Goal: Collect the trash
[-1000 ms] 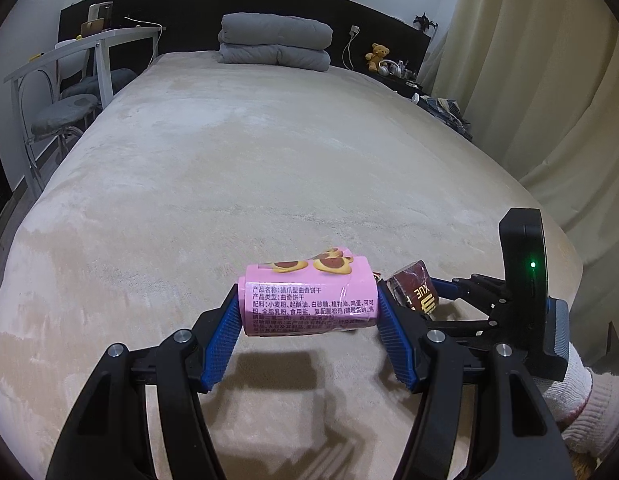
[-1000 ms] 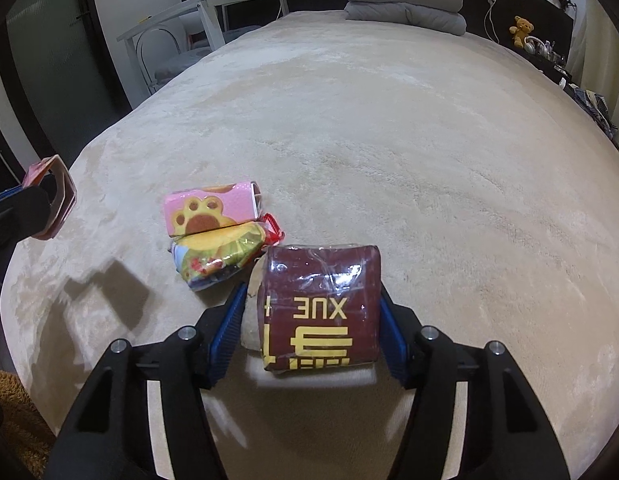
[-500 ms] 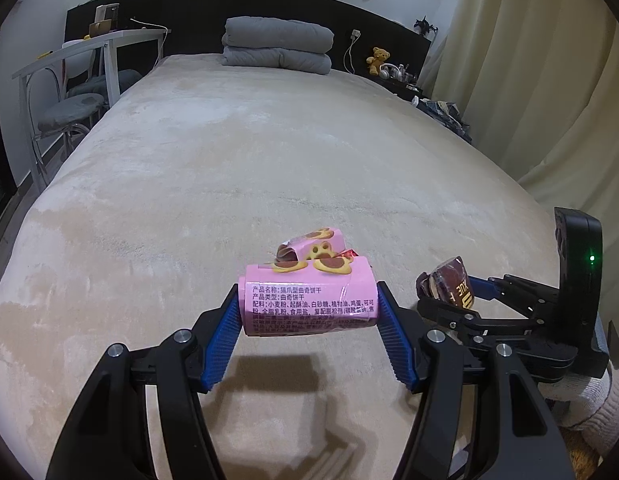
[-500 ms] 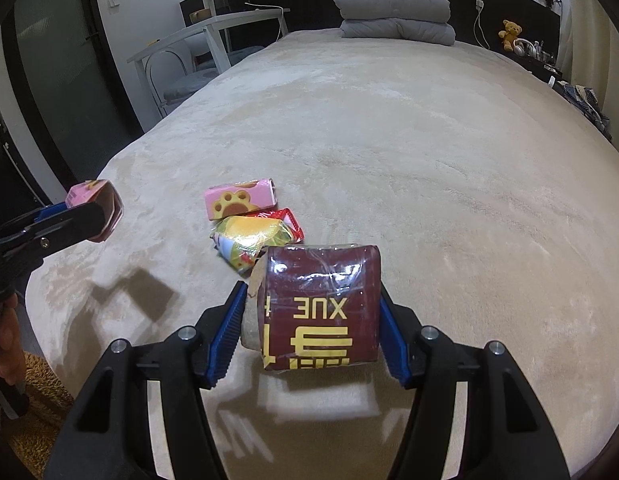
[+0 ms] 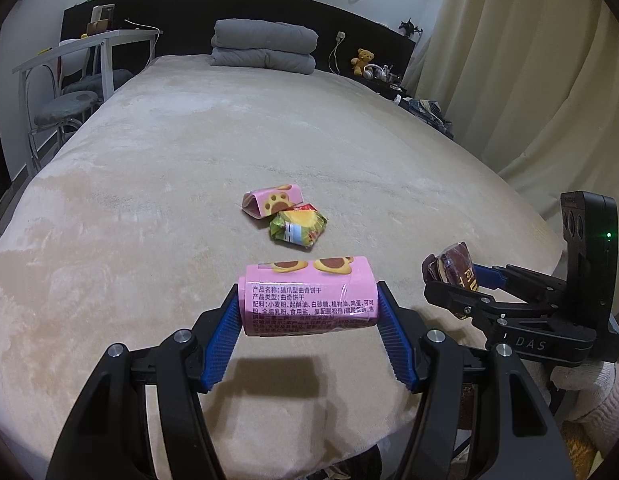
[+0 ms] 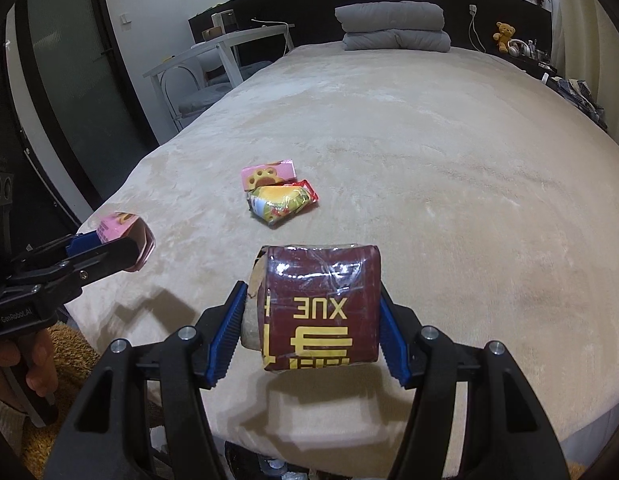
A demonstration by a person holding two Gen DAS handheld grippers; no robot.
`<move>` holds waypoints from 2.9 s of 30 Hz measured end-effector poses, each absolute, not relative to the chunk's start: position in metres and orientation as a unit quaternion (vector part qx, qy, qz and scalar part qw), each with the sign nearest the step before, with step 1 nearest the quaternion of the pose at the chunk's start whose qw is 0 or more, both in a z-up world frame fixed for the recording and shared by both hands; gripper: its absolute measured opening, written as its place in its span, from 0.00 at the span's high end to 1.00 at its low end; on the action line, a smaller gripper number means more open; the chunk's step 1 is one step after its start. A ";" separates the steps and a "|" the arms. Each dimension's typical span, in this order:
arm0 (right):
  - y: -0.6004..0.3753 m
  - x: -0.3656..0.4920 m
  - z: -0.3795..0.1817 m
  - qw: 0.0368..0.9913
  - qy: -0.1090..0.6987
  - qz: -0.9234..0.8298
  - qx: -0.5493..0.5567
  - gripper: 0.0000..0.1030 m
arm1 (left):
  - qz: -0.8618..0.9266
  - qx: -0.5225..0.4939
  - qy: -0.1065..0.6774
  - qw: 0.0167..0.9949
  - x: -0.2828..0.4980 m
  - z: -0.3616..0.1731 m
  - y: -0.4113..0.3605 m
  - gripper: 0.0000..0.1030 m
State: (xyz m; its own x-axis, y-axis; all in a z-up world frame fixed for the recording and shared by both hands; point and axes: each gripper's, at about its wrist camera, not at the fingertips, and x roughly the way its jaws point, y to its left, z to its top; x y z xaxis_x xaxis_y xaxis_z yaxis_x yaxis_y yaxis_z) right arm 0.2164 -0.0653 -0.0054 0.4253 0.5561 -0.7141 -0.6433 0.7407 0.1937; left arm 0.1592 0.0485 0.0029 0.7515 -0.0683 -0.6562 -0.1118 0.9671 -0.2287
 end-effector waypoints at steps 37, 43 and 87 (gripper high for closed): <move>-0.122 0.119 -0.027 0.820 0.435 0.370 -0.027 0.41 | -0.033 -0.117 0.399 0.909 0.070 -0.040 -0.034 0.39; -0.126 0.121 -0.042 0.802 0.475 0.363 -0.015 0.41 | -0.043 -0.117 0.432 0.893 0.070 -0.056 -0.040 0.39; -0.113 0.137 -0.170 0.625 0.725 0.288 -0.015 0.41 | -0.048 -0.161 0.667 0.726 0.098 -0.173 -0.036 0.39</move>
State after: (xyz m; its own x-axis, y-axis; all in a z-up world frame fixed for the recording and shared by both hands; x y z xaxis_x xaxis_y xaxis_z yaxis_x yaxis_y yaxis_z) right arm 0.1370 -0.1126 -0.1705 -0.2186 0.3380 -0.9154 -0.3824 0.8334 0.3990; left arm 0.0976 -0.0355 -0.1735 0.1055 -0.2833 -0.9532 -0.1451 0.9439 -0.2966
